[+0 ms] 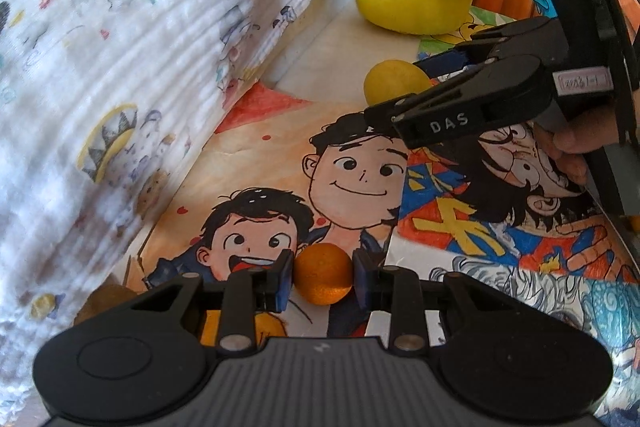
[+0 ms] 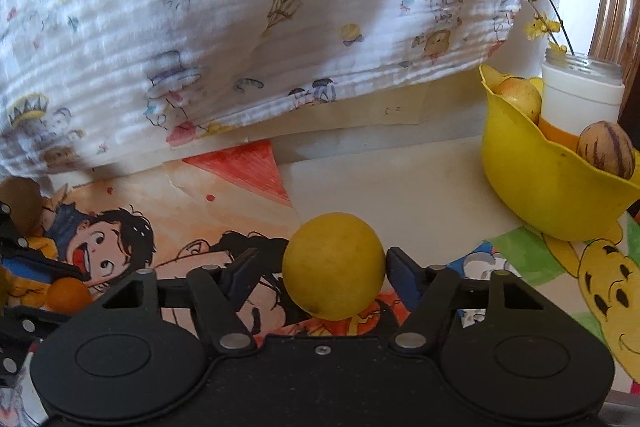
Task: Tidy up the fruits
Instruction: 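Carry orange and lemon over the metal tray and open both tools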
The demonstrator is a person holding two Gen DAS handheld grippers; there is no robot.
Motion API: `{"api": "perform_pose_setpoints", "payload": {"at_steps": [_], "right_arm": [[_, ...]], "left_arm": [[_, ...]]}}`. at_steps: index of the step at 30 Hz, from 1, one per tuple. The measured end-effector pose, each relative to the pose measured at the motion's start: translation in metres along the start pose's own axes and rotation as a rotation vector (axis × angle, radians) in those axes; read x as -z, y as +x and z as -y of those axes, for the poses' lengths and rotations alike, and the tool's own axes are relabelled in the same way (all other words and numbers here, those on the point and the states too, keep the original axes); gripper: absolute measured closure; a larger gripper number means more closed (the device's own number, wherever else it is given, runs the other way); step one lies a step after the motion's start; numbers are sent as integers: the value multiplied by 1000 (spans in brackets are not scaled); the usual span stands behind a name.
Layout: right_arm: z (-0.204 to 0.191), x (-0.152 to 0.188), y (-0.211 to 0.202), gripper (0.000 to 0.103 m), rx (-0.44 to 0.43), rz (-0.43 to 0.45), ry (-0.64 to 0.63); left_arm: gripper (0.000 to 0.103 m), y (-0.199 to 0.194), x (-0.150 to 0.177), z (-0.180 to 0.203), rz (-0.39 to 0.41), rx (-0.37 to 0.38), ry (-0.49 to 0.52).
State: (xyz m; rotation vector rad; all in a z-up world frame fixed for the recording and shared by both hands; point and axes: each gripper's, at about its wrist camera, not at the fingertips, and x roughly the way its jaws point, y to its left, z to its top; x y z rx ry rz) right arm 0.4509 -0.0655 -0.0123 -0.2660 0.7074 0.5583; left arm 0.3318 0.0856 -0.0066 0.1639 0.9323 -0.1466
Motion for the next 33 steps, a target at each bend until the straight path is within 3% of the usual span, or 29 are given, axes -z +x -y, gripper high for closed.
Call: {"api": "perform_pose_setpoints", "payload": {"at_steps": [5, 10, 17, 26, 33], "right_arm": [[-2, 1, 1, 45, 34, -6, -16], [0, 1, -1, 45, 39, 1, -1], [3, 6, -14, 46, -43, 21, 93], [11, 6, -71, 46, -99, 89, 188], [22, 16, -141, 46, -87, 173, 183]], "left_arm": [[69, 2, -3, 2, 6, 6, -19], [69, 5, -6, 4, 8, 9, -39], [69, 3, -8, 5, 27, 14, -87], [69, -21, -9, 13, 90, 32, -149], [69, -57, -15, 39, 171, 46, -146]]}}
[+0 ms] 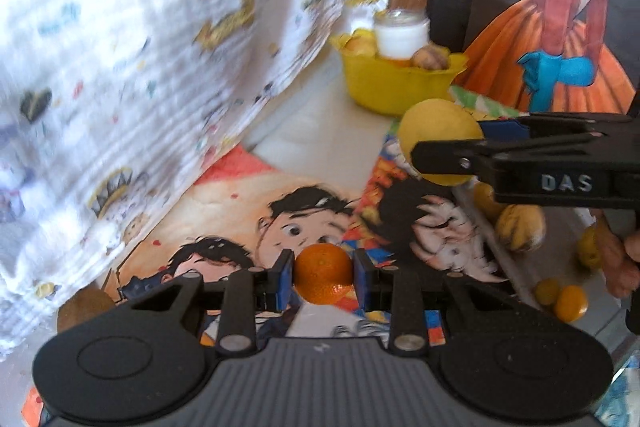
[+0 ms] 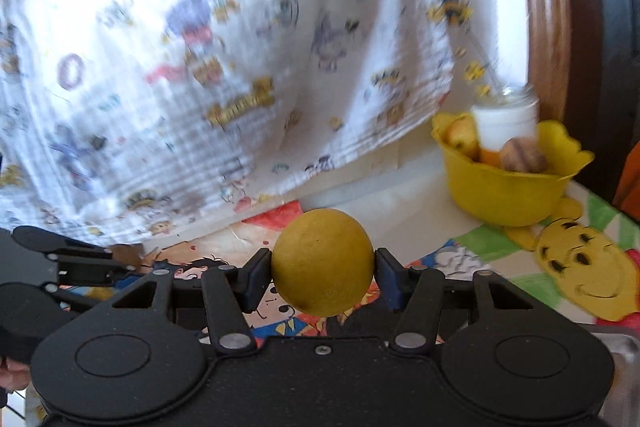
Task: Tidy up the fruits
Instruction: 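Carry orange and lemon over the metal tray and open both tools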
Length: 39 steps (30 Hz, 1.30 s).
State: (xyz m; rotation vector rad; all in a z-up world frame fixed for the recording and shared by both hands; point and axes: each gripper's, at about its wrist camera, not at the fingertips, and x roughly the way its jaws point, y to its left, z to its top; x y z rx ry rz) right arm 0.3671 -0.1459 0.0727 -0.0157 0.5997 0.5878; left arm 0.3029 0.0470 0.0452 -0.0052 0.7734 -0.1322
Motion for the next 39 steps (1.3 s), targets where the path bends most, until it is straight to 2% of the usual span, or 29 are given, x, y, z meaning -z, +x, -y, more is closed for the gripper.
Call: {"api": "perform_pose_setpoints", "payload": {"at_steps": [11, 21, 29, 39], "right_arm": [[7, 20, -121, 46, 49, 100, -11], [21, 69, -199, 46, 125, 103, 8], [48, 118, -216, 46, 193, 69, 81], [68, 166, -204, 46, 232, 14, 99]], "left_arm": [[69, -40, -2, 62, 61, 89, 12], [69, -52, 24, 122, 46, 206, 25], [69, -37, 54, 162, 5, 284, 69], [69, -10, 73, 185, -69, 277, 78]]}}
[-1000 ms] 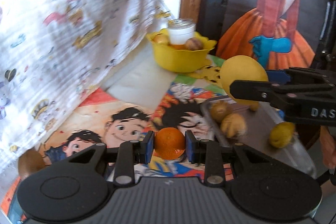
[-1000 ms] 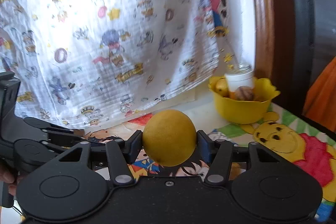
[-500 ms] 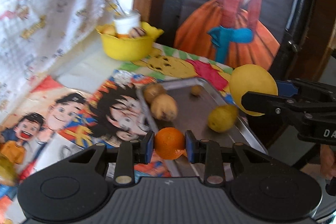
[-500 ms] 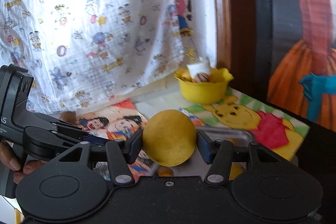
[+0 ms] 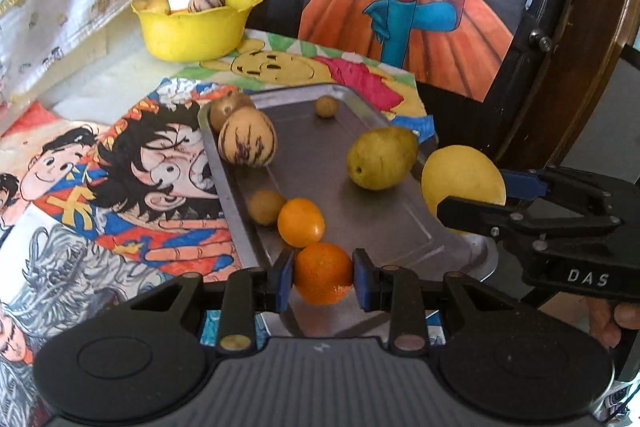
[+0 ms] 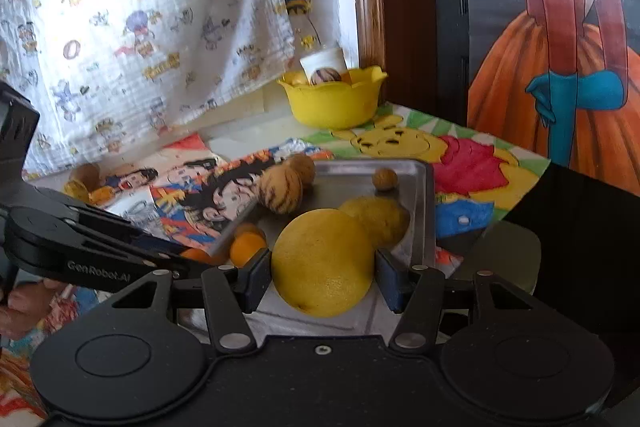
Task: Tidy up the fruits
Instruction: 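Carry orange and lemon over the metal tray and open both tools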
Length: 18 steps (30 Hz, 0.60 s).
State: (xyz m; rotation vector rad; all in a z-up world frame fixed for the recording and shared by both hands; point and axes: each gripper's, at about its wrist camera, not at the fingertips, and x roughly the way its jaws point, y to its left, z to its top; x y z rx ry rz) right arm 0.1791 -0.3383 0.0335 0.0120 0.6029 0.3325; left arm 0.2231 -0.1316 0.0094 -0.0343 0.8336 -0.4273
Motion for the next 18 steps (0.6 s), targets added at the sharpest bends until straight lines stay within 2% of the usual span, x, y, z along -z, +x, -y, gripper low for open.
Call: {"api": "perform_pose_setpoints", "payload": {"at_steps": [18], "right_arm": [[9, 13, 25, 46, 9, -28, 4]], "left_arm": [[69, 17, 2, 3, -12, -40, -32]]}}
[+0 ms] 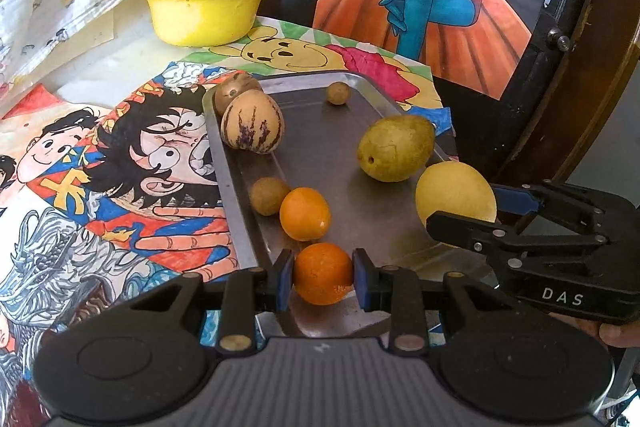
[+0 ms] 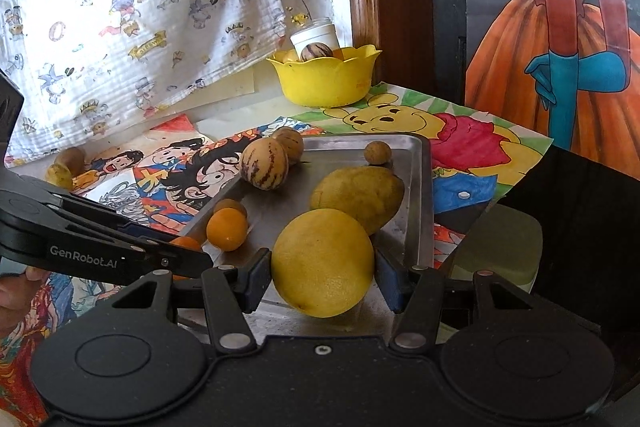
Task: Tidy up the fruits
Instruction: 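Carry orange and lemon over the metal tray and open both tools, then withdraw both tools from the tray toward the remaining fruits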
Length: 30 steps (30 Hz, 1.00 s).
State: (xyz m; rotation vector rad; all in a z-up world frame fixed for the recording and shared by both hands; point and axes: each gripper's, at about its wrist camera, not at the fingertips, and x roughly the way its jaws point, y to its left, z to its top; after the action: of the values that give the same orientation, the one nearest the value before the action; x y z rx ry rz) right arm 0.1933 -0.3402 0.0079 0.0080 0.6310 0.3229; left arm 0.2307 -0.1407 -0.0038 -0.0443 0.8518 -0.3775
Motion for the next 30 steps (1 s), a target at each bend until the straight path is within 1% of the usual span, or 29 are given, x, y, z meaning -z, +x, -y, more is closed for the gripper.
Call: {"api": "perform_pose_setpoints", "payload": {"at_steps": [11, 20, 26, 29, 30], "right_arm": [[-1, 5, 3, 45, 1, -2, -20], [1, 7, 5, 45, -2, -12, -12], [1, 7, 5, 45, -3, -12, -17], [2, 8, 5, 45, -9, -10, -18], [3, 8, 4, 45, -10, -10, -16]], "left_arm": [[69, 4, 0, -2, -9, -8, -7], [68, 7, 1, -3, -25, -16, -12], [68, 7, 1, -4, -29, -10, -21], [66, 5, 1, -5, -33, -3, -37], [63, 4, 0, -7, -33, 4, -50]]}}
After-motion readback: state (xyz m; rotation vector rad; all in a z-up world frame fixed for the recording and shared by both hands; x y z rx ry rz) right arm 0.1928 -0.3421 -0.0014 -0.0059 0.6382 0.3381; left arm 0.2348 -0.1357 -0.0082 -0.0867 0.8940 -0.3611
